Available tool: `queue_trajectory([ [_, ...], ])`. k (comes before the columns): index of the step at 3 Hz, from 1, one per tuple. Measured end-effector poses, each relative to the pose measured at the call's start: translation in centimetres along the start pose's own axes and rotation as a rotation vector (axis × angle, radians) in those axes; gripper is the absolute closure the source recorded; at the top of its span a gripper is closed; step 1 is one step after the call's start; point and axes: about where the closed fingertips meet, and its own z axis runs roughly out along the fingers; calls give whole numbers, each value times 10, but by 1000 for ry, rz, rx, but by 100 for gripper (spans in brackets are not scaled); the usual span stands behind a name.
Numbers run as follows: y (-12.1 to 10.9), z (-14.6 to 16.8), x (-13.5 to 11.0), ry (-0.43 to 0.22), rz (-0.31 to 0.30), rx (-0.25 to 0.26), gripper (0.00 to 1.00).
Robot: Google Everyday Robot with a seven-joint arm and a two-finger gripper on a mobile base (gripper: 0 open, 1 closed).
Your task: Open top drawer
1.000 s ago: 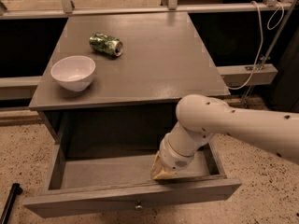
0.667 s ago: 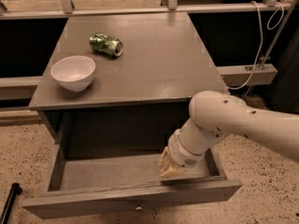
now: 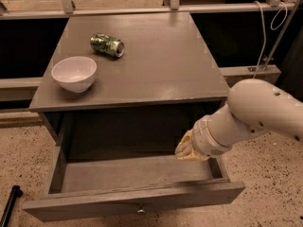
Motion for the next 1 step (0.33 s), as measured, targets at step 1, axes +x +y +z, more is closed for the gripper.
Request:
queue_trajectory([
  [1,-1,-2,0,-2,-7,4,60],
])
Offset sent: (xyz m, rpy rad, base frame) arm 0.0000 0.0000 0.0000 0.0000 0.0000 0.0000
